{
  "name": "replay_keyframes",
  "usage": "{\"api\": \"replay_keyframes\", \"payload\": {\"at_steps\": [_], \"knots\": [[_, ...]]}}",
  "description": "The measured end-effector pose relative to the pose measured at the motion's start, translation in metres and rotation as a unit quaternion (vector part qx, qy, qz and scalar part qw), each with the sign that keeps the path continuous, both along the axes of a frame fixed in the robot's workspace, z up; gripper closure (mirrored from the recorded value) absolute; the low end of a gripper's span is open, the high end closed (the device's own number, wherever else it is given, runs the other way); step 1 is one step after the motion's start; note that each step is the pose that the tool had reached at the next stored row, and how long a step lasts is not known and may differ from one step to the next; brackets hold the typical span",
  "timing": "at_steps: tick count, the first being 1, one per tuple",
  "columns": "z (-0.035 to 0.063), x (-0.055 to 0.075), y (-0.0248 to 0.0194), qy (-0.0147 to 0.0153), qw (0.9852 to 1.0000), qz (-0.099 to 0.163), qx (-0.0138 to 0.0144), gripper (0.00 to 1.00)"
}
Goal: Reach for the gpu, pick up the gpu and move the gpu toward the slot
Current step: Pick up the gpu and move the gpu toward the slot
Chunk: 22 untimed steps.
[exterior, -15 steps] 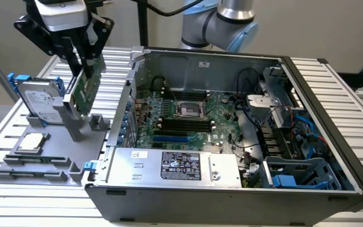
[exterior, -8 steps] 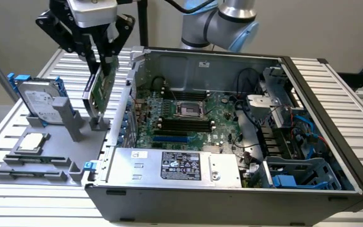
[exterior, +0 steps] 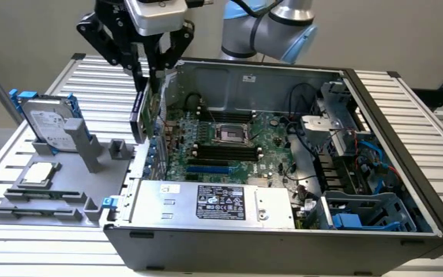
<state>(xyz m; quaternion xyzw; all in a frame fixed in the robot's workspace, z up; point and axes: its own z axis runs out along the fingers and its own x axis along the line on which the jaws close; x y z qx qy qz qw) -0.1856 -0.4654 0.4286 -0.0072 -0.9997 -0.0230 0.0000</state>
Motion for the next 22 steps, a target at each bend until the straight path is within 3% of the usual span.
{"api": "replay_keyframes", "payload": {"at_steps": [12,22], "knots": [[-0.0007,0.055,0.0004,0.0042,1.0,0.0,0.0,0.73],[-0.0089,0.1,0.0054,0.0069,1.0,0.0,0.0,0.73]]}}
